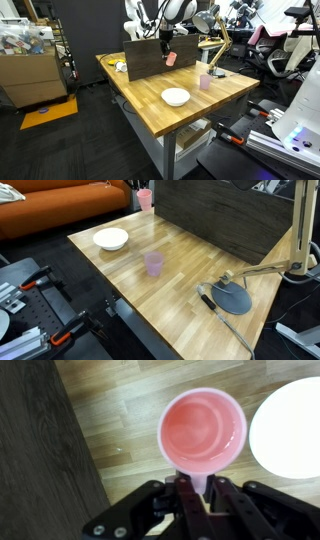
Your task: Flip the switch of the desk lamp. Pick up the light pink cup from the table and pour some of its water in the white dish.
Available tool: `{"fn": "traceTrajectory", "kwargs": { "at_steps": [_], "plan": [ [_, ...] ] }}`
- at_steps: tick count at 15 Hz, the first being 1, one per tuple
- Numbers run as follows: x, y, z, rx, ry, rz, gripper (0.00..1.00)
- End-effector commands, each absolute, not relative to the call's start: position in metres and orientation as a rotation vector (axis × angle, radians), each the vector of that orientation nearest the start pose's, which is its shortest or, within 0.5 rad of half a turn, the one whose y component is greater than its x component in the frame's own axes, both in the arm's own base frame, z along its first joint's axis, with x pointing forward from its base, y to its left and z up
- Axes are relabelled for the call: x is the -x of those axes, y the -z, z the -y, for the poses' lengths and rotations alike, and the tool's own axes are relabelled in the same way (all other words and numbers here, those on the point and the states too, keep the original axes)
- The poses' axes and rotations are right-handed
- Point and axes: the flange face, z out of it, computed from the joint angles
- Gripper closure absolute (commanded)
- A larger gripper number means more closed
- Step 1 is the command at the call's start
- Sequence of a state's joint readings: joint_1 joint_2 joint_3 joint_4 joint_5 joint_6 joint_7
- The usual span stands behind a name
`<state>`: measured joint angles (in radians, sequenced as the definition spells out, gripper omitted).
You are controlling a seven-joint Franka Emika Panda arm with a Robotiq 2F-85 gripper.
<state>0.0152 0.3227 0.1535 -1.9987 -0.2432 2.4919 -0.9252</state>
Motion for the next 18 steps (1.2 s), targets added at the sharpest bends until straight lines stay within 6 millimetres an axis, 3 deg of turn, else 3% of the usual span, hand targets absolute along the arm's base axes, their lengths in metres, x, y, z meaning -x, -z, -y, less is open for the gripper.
{"fn": "traceTrajectory", "kwargs": {
  "at_steps": [1, 5, 12, 18],
  "plan": [
    [-0.605, -0.324, -0.111, 2.621, 0.224, 2.001, 0.96],
    [-0.583, -0.324, -0.144, 2.494, 0.232, 2.103, 0.96],
    [-0.516, -0.3, -0.179, 2.299, 0.148, 2.207, 0.96],
    [-0.493, -0.309, -0.199, 2.193, 0.194, 2.29, 0.96]
  ]
}}
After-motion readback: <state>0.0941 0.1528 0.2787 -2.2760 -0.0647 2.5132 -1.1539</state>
